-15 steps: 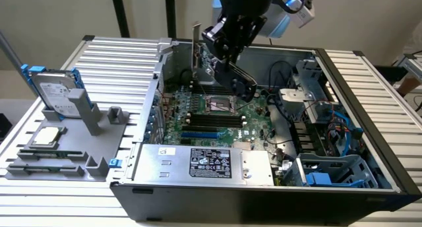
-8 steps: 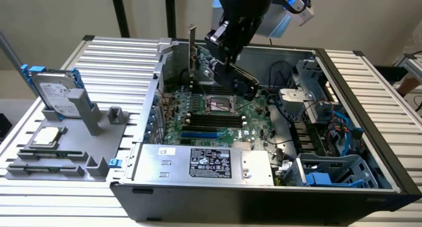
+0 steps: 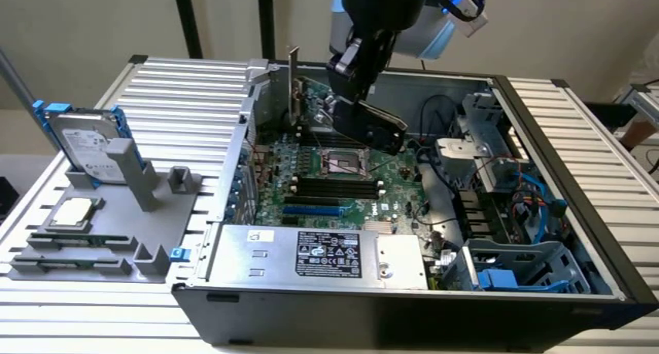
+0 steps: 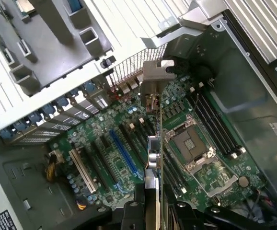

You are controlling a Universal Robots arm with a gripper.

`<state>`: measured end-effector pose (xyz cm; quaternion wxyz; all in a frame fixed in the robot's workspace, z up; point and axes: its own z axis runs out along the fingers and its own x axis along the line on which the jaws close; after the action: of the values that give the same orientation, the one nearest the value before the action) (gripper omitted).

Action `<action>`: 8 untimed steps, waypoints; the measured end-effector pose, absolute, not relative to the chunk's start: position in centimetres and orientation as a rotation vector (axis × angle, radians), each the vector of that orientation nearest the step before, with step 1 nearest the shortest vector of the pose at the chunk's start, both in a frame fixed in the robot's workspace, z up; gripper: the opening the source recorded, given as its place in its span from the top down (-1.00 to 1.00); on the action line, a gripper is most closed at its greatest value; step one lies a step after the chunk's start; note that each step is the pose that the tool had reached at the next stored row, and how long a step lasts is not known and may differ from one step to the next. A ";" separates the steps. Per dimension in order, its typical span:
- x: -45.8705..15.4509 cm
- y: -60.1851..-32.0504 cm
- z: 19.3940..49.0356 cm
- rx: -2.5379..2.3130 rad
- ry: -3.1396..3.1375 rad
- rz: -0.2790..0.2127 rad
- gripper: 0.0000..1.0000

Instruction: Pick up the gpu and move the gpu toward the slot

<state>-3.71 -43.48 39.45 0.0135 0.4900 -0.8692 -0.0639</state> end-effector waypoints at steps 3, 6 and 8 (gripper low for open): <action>-3.7 -43.5 39.3 1.602 -2.665 -0.198 0.47; -3.7 -43.5 39.2 1.674 -2.621 -0.198 0.47; -3.7 -43.5 39.1 1.723 -2.590 -0.197 0.47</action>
<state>-3.71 -43.48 39.15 0.0122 0.5528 -0.8308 -0.0632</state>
